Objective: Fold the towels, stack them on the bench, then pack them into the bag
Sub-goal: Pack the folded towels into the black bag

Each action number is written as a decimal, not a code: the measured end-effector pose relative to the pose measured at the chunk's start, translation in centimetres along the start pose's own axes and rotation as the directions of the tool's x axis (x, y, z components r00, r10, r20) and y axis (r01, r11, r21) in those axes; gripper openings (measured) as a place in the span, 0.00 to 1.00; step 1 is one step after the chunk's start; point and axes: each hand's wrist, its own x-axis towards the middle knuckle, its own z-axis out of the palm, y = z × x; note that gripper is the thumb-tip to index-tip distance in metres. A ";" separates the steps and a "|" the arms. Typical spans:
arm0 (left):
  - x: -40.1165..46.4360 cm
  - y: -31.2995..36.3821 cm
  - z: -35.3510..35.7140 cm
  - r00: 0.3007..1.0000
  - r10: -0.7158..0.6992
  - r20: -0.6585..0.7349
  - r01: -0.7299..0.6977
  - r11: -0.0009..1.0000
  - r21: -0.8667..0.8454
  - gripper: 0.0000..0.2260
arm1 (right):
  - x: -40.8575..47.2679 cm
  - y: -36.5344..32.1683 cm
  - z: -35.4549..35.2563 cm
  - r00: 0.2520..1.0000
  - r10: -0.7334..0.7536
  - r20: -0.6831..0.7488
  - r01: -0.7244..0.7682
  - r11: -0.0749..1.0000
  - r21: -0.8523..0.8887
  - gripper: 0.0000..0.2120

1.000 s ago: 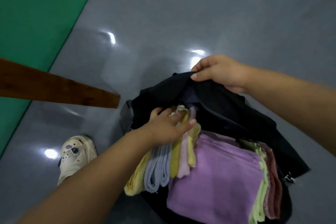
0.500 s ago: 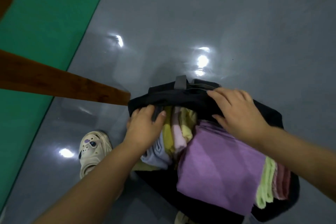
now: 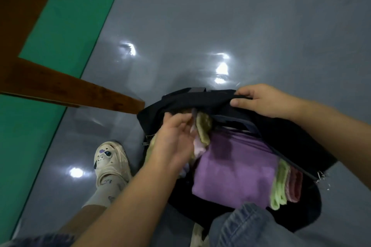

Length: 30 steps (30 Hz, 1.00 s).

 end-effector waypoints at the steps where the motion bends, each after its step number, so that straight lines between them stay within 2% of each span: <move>1: -0.2 -0.6 0.7 0.997 -0.070 0.029 0.073 0.990 -0.122 0.17 | -0.3 -0.1 0.1 1.000 0.019 0.015 -0.019 1.000 -0.010 0.26; 4: -0.8 -1.4 2.1 0.994 -0.108 0.009 0.108 0.975 -0.192 0.07 | -1.7 -0.2 0.7 0.995 0.096 -0.008 -0.095 0.995 0.026 0.25; 5: -1.1 -1.6 2.5 0.993 -0.114 -0.004 0.110 0.970 -0.217 0.07 | -2.9 -0.2 1.0 0.988 0.124 -0.091 -0.118 0.991 0.069 0.20; 6: -1.2 -1.6 2.6 0.993 -0.119 -0.009 0.112 0.961 -0.253 0.08 | -4.2 -0.2 1.8 0.958 0.153 -0.242 -0.129 0.985 0.115 0.15; 7: -1.2 -1.7 2.7 0.993 -0.121 -0.020 0.110 0.952 -0.287 0.09 | -5.7 -0.3 2.9 0.885 0.195 -0.422 -0.127 0.975 0.183 0.12; 8: -1.4 -1.9 3.0 0.991 -0.128 -0.042 0.108 0.943 -0.314 0.10 | -7.6 -0.4 4.3 0.781 0.283 -0.556 -0.121 0.943 0.310 0.12; 9: -1.7 -1.9 3.2 0.989 -0.134 -0.059 0.106 0.933 -0.344 0.11 | -9.3 -0.4 6.0 0.694 0.434 -0.574 -0.112 0.853 0.509 0.15; 10: -2.0 -2.1 3.6 0.986 -0.146 -0.074 0.111 0.930 -0.351 0.11 | -10.9 -0.5 7.7 0.661 0.615 -0.430 -0.110 0.647 0.755 0.19; 11: -2.1 -2.1 3.6 0.985 -0.154 -0.080 0.116 0.929 -0.352 0.09 | -11.9 -0.3 9.2 0.676 0.724 -0.137 -0.145 0.313 0.939 0.23; 12: -2.2 -1.9 3.8 0.985 -0.151 -0.089 0.113 0.936 -0.333 0.08 | -12.3 0.1 10.2 0.685 0.708 0.171 -0.185 -0.057 0.981 0.28; 13: -2.6 -2.0 3.8 0.980 -0.162 -0.113 0.118 0.939 -0.323 0.07 | -13.1 1.1 11.1 0.686 0.630 0.365 -0.171 -0.348 0.922 0.33; 14: -3.0 -1.7 3.7 0.978 -0.161 -0.135 0.116 0.950 -0.291 0.06 | -13.2 2.3 11.6 0.709 0.576 0.406 -0.065 -0.520 0.852 0.36; 15: -3.5 -1.8 3.4 0.978 -0.162 -0.134 0.124 0.959 -0.255 0.05 | -13.7 3.8 11.7 0.724 0.586 0.363 0.081 -0.595 0.799 0.36; 16: -4.1 -1.6 3.1 0.981 -0.161 -0.111 0.134 0.967 -0.216 0.07 | -13.8 5.1 11.4 0.709 0.634 0.308 0.215 -0.610 0.763 0.35; 17: -4.8 -1.5 2.7 0.985 -0.158 -0.067 0.143 0.972 -0.186 0.14 | -14.0 5.9 10.6 0.694 0.672 0.258 0.316 -0.606 0.730 0.32; 19: -5.4 -1.4 1.6 0.980 -0.197 -0.033 0.193 0.975 -0.110 0.25 | -14.5 6.8 8.4 0.688 0.704 0.179 0.419 -0.586 0.694 0.25; 20: -5.6 -1.4 1.1 0.974 -0.222 -0.044 0.220 0.975 -0.043 0.24 | -14.8 7.1 7.2 0.678 0.719 0.152 0.437 -0.561 0.703 0.22; 23: -5.5 -2.0 0.7 0.949 -0.216 -0.232 0.256 0.953 0.160 0.01 | -16.7 7.1 4.4 0.573 0.809 0.128 0.437 -0.434 0.788 0.15; 24: -5.2 -2.3 0.5 0.937 -0.209 -0.280 0.271 0.940 0.205 0.04 | -17.6 7.0 4.4 0.555 0.827 0.087 0.400 -0.357 0.844 0.13; 25: -4.9 -2.7 0.3 0.928 -0.212 -0.308 0.294 0.923 0.250 0.06 | -18.6 7.3 4.9 0.526 0.850 0.030 0.327 -0.234 0.916 0.11; 27: -4.5 -3.1 -0.1 0.916 -0.219 -0.337 0.326 0.896 0.303 0.07 | -20.3 8.5 7.3 0.363 0.928 -0.085 0.059 0.068 0.996 0.17; 28: -4.3 -3.5 -0.2 0.912 -0.224 -0.344 0.336 0.888 0.315 0.07 | -21.1 10.1 8.3 0.291 0.950 -0.110 -0.045 0.129 0.991 0.22; 29: -4.0 -3.6 -0.5 0.908 -0.220 -0.357 0.342 0.881 0.326 0.06 | -21.6 11.8 9.1 0.259 0.961 -0.102 -0.102 0.132 0.986 0.25; 30: -3.7 -3.7 -0.7 0.905 -0.208 -0.371 0.345 0.869 0.356 0.06 | -21.9 13.8 9.7 0.215 0.969 -0.122 -0.140 0.155 0.978 0.22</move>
